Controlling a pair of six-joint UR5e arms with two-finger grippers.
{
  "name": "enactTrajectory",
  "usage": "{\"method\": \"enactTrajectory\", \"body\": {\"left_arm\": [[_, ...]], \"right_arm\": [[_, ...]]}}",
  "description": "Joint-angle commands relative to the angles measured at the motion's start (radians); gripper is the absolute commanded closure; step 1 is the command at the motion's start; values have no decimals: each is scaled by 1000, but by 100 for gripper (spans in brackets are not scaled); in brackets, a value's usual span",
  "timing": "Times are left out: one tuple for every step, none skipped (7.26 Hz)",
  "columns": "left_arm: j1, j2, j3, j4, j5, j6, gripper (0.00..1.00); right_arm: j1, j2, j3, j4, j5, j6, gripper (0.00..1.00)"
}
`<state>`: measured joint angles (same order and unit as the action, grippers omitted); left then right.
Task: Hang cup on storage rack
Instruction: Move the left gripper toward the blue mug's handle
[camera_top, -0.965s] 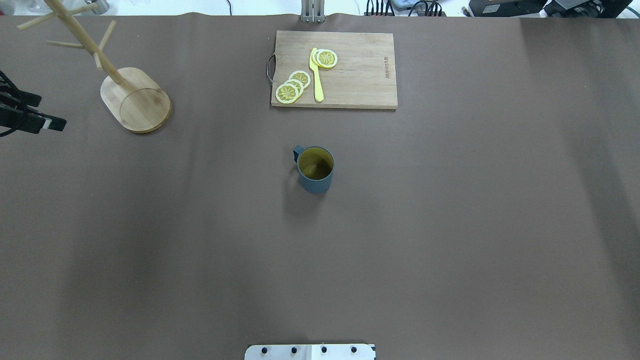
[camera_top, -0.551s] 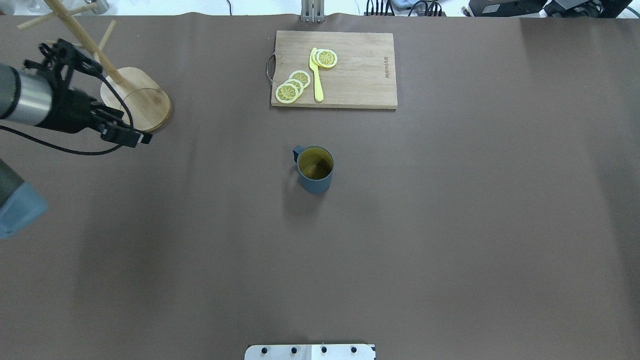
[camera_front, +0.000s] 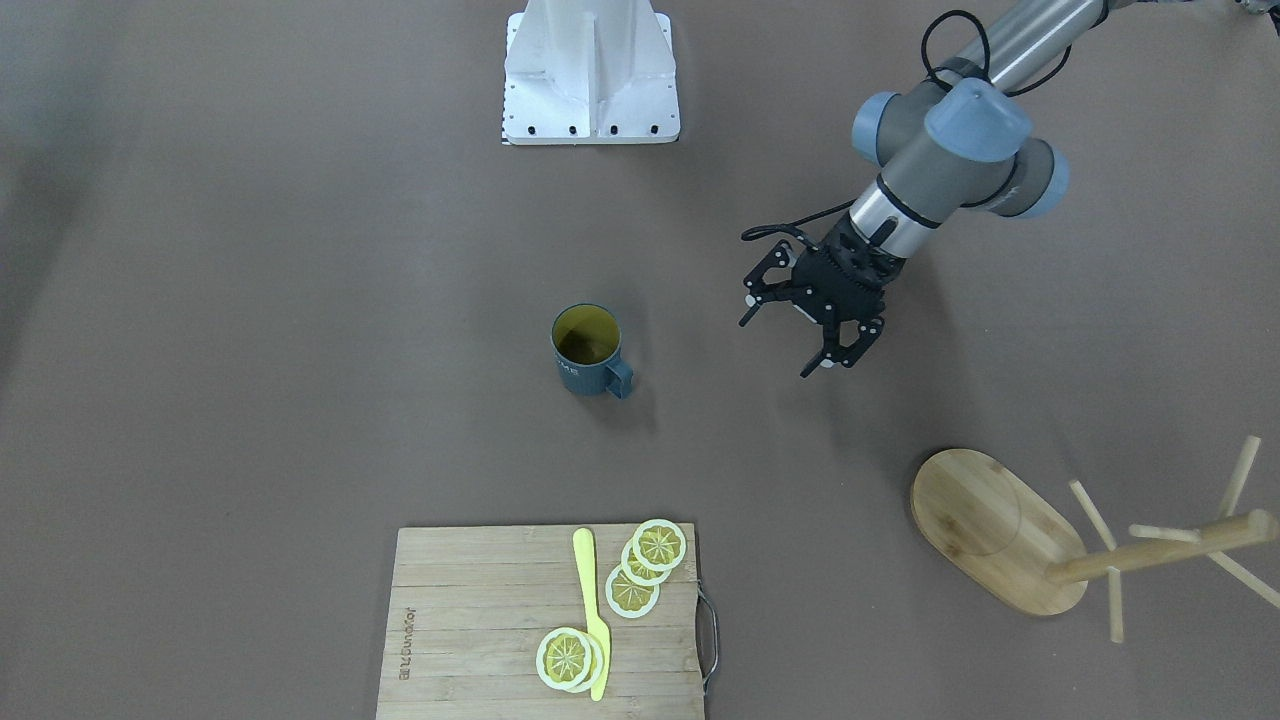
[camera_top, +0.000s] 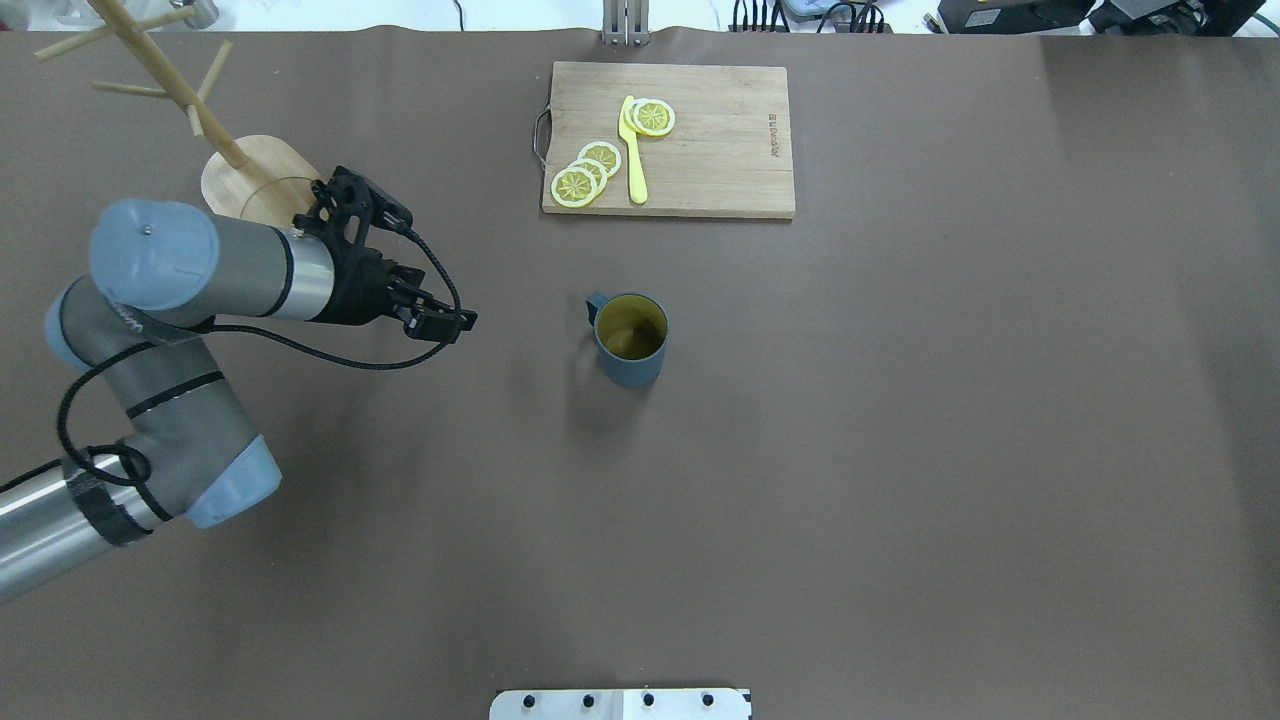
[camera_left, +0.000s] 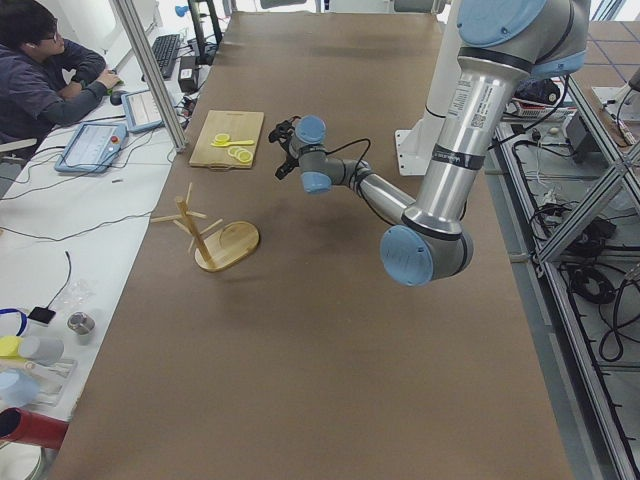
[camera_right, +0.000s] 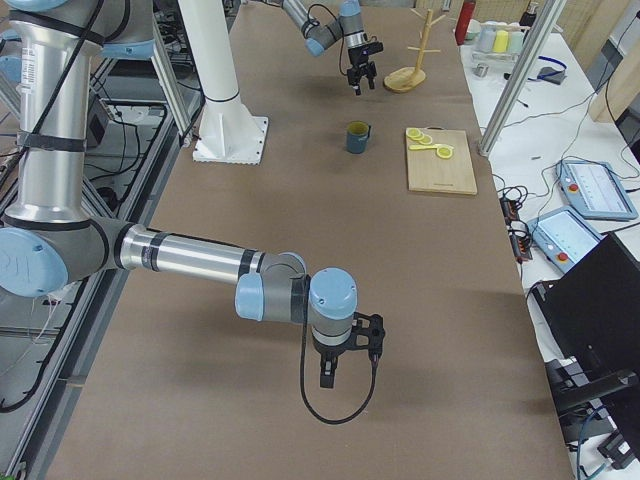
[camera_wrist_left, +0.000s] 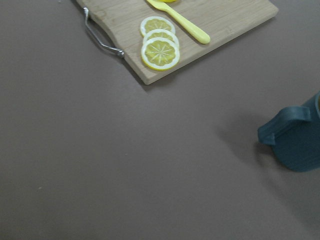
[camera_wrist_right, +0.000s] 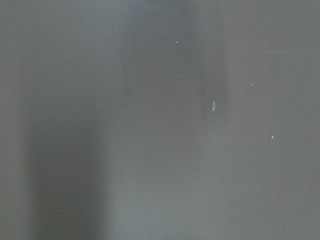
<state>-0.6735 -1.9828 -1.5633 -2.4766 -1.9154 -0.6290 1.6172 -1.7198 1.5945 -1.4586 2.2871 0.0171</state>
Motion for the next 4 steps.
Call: {"method": "enactTrajectory", "body": {"left_arm": [[54,-123,120,-56,16,2,8],[58,-146,158,-102,16,6,8],[67,-154,210,-157,18,26,11],[66,-168,235,-160,18,91,20]], "right_arm": [[0,2,1,0,0,1,0],[1,2,1,0,0,1,0],[1,2,1,0,0,1,0],[1,2,2,0,0,3,0]]}}
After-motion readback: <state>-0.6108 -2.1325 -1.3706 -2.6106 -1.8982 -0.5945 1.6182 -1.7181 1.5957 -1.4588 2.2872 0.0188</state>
